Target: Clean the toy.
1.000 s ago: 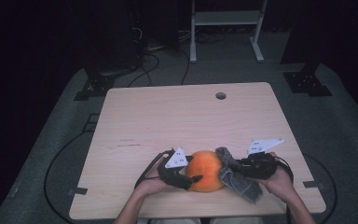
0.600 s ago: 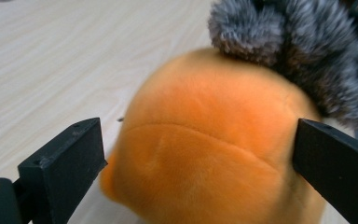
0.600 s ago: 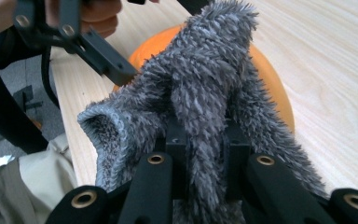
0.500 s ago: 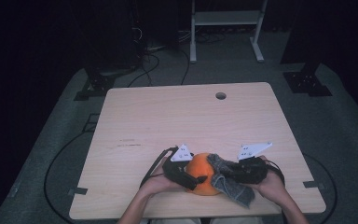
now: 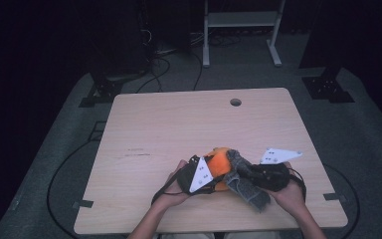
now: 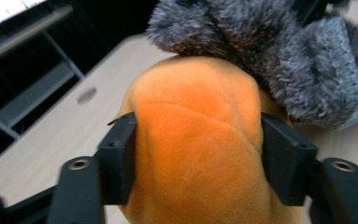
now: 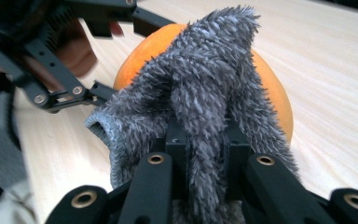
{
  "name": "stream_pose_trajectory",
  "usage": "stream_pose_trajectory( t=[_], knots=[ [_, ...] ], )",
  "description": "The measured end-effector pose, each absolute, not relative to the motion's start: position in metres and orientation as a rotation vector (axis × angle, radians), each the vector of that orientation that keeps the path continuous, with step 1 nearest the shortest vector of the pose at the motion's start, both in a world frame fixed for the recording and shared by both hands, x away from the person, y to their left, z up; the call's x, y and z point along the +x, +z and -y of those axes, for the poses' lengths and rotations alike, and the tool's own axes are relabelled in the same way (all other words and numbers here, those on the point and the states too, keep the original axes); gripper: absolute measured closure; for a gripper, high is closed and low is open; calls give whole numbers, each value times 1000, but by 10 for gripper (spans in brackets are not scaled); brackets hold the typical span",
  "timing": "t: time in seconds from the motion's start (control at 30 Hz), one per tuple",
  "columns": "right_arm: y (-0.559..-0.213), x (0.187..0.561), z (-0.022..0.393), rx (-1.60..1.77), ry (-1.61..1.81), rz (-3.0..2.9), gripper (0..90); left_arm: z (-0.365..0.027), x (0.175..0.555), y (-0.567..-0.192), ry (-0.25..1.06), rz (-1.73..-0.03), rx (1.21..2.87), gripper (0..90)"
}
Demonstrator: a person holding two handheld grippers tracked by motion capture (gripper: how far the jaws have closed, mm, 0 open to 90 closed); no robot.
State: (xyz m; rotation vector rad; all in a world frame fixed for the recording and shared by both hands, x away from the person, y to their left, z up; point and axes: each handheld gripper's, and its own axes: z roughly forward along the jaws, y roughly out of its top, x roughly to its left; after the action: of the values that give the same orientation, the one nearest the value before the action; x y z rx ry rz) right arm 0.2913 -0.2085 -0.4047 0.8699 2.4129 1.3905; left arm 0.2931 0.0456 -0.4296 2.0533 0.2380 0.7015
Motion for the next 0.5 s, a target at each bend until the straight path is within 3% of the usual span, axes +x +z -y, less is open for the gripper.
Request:
stream_pose_trajectory(
  t=[0.13, 0.2, 0.3, 0.5],
  knots=[
    [-423, 296, 198, 880, 1353, -2483, 769, -62, 306, -432, 470, -393, 1992, 154],
    [-424, 292, 192, 857, 1340, -2492, 769, -71, 312, -427, 397, -497, 1917, 117],
    [-424, 288, 189, 821, 1323, -2496, 769, -71, 317, -432, 384, -577, 1982, 125],
    [-432, 294, 209, 897, 1324, -2508, 769, -68, 312, -436, 399, -545, 2003, 178]
  ],
)
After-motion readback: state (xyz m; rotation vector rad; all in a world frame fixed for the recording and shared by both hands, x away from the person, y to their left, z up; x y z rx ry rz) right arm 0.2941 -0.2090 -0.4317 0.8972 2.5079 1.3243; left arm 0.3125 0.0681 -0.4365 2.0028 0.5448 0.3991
